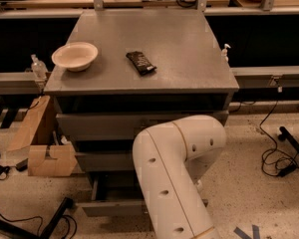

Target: Open bottom drawer

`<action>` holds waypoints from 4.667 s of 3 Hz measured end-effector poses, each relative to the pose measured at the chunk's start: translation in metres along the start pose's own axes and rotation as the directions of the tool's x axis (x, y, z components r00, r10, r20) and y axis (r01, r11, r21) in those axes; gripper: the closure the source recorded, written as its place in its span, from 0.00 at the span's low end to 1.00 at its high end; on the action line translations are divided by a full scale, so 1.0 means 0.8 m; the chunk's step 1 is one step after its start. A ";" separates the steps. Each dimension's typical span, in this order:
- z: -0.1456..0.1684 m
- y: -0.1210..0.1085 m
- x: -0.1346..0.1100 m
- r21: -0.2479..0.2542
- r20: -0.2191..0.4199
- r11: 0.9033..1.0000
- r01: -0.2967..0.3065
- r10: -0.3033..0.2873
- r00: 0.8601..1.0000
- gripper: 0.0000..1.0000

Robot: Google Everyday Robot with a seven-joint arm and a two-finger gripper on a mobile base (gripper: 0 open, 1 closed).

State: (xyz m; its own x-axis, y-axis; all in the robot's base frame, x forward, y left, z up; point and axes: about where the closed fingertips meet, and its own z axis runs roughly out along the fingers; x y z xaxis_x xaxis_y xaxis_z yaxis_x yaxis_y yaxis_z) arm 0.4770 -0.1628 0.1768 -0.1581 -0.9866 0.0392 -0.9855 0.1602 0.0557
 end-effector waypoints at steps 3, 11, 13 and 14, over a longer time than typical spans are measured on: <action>-0.003 0.000 0.000 -0.003 0.000 1.000 -0.003 0.003 1.000 1.00; -0.005 -0.001 -0.001 -0.003 0.000 1.000 -0.003 0.003 1.000 0.00; -0.005 -0.041 -0.031 0.063 0.163 0.982 0.179 -0.187 0.969 0.00; -0.006 -0.047 -0.036 0.079 0.177 0.973 0.217 -0.228 0.957 0.00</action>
Offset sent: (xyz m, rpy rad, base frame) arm -0.1676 0.0028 0.0161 0.1182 0.2351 -0.3523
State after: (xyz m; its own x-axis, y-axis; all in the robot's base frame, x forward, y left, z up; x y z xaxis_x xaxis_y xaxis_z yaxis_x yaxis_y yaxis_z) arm 0.5190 -0.1403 0.1782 0.0628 -0.9865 -0.1515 -0.9980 -0.0610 -0.0164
